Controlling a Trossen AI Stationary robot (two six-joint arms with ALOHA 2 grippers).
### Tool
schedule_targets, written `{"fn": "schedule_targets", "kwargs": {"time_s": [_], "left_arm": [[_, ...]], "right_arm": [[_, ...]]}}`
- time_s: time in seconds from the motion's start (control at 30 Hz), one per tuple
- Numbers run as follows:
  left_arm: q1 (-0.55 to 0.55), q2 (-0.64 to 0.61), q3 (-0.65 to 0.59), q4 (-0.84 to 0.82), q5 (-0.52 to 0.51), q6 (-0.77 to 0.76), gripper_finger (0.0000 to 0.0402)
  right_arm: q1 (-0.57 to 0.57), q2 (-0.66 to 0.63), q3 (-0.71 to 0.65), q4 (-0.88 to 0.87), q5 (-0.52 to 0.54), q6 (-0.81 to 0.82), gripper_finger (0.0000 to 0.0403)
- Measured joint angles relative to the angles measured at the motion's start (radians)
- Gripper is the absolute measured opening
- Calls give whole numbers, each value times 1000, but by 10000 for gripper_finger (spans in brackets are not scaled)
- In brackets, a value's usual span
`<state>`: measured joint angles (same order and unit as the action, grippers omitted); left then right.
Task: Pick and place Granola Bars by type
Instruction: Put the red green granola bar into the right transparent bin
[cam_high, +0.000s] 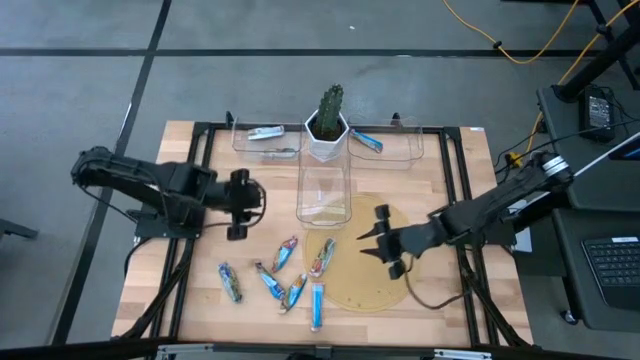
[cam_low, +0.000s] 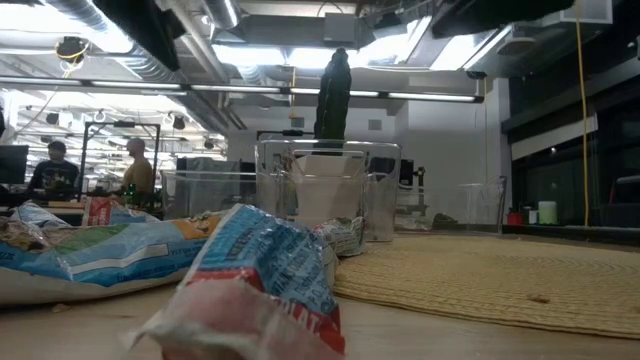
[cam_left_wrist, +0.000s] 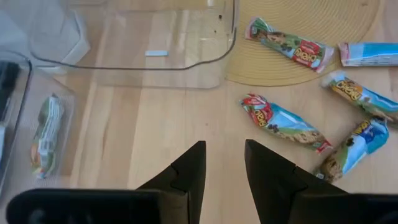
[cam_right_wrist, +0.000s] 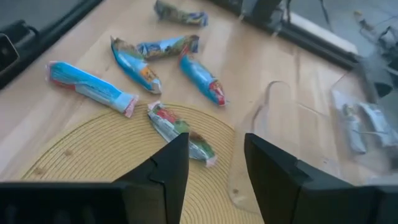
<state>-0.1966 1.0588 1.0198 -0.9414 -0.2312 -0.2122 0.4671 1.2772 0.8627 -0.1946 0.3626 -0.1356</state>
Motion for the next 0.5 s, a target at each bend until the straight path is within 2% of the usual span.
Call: {"fn": "schedule_targets", "kwargs": {"time_s": [0.23, 0.5], "left_arm": [[-186, 0, -57, 72, -208, -122, 100], [-306, 12, -64, 138, -455, -126, 101]], "right_arm": [[0, 213, 178, -39, 1, -2, 167], [0, 412, 441, -288, -1, -3, 244]]}}
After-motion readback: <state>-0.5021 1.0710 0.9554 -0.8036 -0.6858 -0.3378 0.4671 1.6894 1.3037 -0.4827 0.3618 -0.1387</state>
